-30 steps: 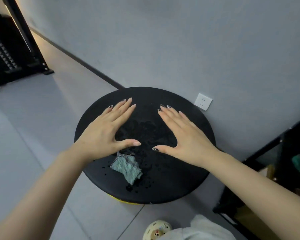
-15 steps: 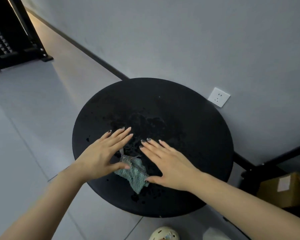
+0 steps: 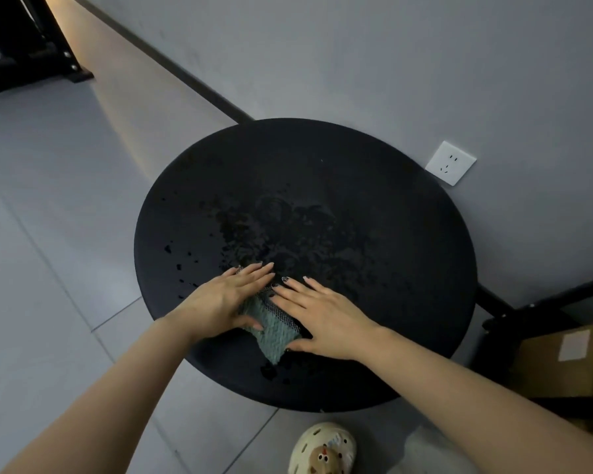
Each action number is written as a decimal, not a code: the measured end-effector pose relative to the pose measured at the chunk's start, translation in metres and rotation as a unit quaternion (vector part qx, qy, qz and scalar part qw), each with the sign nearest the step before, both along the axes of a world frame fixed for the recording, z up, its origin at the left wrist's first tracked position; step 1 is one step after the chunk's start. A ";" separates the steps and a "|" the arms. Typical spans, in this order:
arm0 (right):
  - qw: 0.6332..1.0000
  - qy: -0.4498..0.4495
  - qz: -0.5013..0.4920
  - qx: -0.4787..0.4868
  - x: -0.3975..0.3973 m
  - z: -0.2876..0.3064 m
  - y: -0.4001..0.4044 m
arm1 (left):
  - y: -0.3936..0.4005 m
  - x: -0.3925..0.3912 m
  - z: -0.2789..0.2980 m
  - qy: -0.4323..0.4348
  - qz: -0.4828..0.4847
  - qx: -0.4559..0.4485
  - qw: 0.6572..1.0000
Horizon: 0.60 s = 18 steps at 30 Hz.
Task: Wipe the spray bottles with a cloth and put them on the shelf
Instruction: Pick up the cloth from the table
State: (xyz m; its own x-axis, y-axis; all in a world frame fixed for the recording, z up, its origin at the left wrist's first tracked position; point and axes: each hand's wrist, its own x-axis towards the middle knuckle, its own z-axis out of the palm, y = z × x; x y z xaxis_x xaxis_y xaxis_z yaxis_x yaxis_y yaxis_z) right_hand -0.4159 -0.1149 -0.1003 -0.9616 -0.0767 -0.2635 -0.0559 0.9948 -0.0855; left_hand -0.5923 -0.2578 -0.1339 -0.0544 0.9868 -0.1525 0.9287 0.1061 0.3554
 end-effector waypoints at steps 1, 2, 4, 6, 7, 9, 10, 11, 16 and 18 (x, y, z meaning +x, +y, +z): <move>1.000 0.000 0.005 -0.001 -0.001 -0.002 0.001 | 0.001 0.000 -0.002 -0.003 -0.005 -0.002 1.000; 1.000 0.000 0.011 -0.001 -0.001 -0.004 0.001 | 0.001 -0.001 -0.004 -0.006 -0.013 -0.004 1.000; 1.000 0.001 0.025 -0.002 -0.002 -0.007 0.000 | 0.001 -0.001 -0.006 -0.023 -0.023 -0.020 0.999; 0.999 0.010 0.044 -0.007 -0.002 -0.011 0.000 | -0.002 -0.002 -0.009 -0.038 -0.025 -0.037 0.998; 0.998 0.019 0.055 -0.013 -0.002 -0.013 -0.001 | -0.004 -0.003 -0.010 -0.042 -0.023 -0.039 0.998; 0.996 0.040 0.071 -0.037 -0.002 -0.019 -0.003 | -0.009 -0.004 -0.013 -0.051 -0.001 -0.029 0.998; 0.995 0.049 0.076 -0.045 -0.002 -0.022 -0.005 | -0.012 -0.004 -0.012 -0.058 0.013 -0.015 0.998; 0.994 0.064 0.077 -0.051 -0.001 -0.026 -0.007 | -0.015 -0.003 -0.012 -0.062 0.018 0.007 0.998; 0.984 0.122 0.000 -0.126 0.001 -0.028 -0.012 | -0.017 -0.002 -0.008 -0.062 0.006 0.015 0.998; 0.970 0.119 -0.093 -0.189 0.002 -0.023 -0.009 | -0.014 0.000 -0.002 -0.071 0.018 0.030 0.997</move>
State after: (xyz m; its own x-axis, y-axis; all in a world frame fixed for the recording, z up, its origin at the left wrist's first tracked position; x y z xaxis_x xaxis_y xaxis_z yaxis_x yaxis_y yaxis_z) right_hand -0.4135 -0.1235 -0.1230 -0.9982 0.0564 -0.0185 0.0587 0.8893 -0.4535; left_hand -0.5926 -0.2717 -0.1361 -0.0712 0.9922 -0.1024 0.8647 0.1125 0.4894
